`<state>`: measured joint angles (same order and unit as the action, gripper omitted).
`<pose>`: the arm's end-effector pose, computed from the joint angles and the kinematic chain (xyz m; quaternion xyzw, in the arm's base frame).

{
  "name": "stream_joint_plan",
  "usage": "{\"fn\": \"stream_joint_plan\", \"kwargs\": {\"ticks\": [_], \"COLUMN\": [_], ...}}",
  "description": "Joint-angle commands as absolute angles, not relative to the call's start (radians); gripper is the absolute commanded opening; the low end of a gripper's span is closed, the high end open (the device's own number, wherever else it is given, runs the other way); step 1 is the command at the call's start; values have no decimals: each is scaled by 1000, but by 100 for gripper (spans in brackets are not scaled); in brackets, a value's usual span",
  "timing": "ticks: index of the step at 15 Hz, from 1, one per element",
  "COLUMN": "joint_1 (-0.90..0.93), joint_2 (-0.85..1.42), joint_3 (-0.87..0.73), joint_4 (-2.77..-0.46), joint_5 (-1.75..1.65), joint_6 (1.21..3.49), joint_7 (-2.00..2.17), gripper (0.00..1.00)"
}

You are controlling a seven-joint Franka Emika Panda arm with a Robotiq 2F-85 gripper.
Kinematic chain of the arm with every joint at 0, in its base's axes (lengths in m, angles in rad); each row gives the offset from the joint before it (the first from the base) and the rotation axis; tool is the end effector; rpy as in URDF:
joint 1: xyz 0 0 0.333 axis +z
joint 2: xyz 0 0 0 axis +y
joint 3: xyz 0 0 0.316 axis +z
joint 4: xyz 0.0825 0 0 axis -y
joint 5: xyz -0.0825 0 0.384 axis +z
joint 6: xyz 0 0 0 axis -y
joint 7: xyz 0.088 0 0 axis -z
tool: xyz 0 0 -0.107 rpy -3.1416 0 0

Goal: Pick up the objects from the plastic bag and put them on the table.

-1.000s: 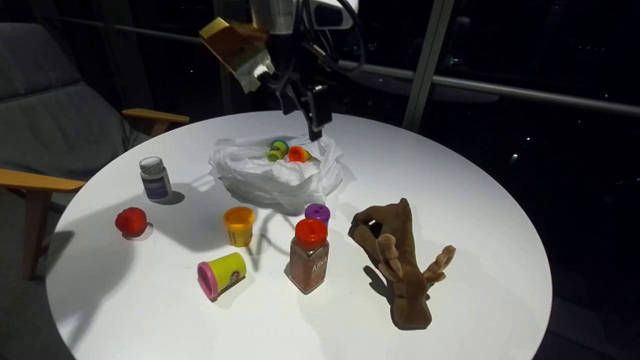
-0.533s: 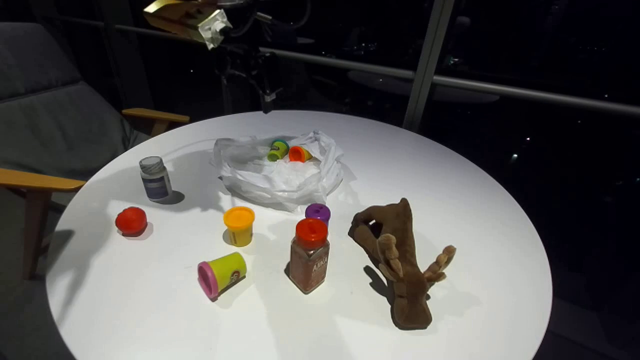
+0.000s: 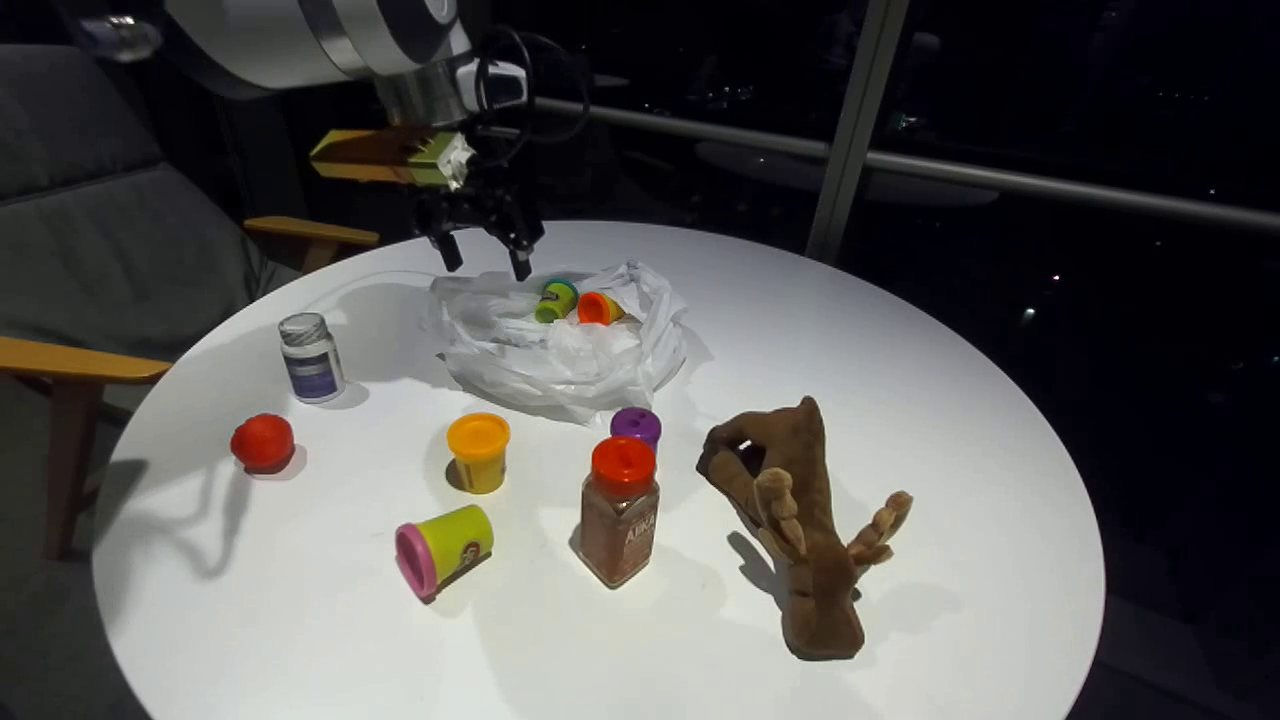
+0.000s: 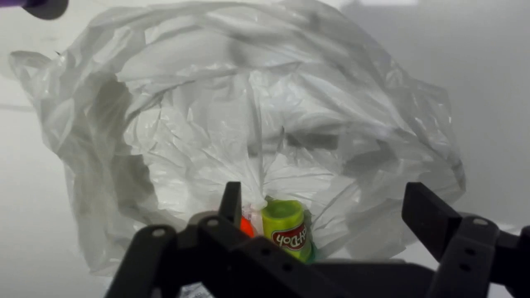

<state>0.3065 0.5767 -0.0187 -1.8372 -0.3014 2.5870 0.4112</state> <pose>0.6339 0.1944 0.2303 0.9900 0.0613 0.1123 0.0599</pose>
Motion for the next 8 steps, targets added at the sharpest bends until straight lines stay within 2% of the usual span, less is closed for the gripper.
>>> {"fn": "stream_joint_plan", "kwargs": {"ticks": [1, 8], "joint_1": [332, 321], "joint_2": [723, 900], "joint_3": [-48, -81], "joint_4": [-1631, -1390], "joint_5": [-302, -279], "joint_6": [2566, 2491], "joint_7": [377, 336], "gripper": [100, 100]}}
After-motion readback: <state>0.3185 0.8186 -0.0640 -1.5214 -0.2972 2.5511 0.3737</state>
